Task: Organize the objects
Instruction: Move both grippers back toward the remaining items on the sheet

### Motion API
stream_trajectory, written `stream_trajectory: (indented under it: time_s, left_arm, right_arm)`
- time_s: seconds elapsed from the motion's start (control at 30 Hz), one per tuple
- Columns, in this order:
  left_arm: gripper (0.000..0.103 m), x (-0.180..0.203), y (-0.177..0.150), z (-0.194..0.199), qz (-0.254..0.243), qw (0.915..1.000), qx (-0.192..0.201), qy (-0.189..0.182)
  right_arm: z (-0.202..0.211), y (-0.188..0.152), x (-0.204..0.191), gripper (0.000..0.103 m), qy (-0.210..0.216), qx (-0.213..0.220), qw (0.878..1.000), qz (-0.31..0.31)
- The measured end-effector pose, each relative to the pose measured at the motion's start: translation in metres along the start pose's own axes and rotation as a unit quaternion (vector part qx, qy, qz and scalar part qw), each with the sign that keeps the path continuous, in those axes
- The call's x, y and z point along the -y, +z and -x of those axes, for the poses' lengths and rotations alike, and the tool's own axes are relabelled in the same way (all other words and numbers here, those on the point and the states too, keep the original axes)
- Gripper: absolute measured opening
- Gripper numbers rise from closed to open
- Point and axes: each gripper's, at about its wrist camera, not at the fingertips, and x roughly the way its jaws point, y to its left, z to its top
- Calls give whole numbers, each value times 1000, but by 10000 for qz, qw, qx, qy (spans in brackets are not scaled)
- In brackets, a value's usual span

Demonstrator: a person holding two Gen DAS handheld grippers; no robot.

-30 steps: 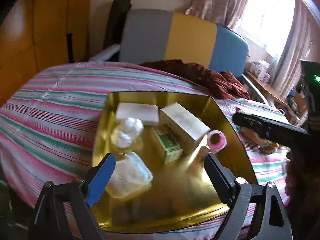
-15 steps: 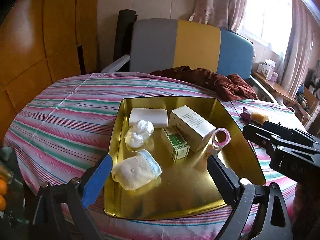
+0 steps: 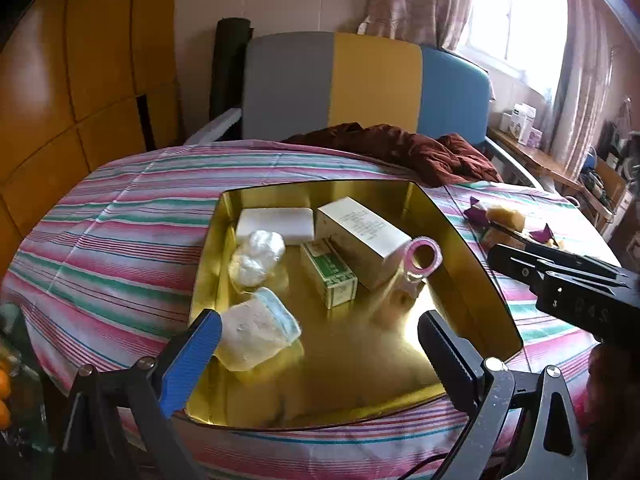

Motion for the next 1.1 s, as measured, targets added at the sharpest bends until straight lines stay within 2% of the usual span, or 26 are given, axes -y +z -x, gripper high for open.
stream_trajectory:
  time_s: [0.2,0.4,0.67,0.83,0.97,1.1]
  left_arm:
    - [99,5,0,-2,-91,9999,-30,-60]
    - [99,11,2,-3,-195,9997,-39,-133]
    - [99,29,14,-1,-463,9985,45,-298]
    - [99,51,30,-2,-579,9962,-39,-655]
    - [99,80,52,-6,-596,9911,-184,-1173]
    - [99,119,76,-19,-652,9840,-398,-1611]
  right_arm:
    - [-4,-4,30,63,-65,-219,9990,-373]
    - [7,1,89,63,-241,-301,9950,-926]
    - [31,14,181,63,-992,-122,9814,-1638]
    - [31,27,223,63,-1202,141,9739,-1918]
    - [27,25,246,63,-1222,437,9679,-2151]
    - [24,17,261,63,-1159,363,9617,-2457]
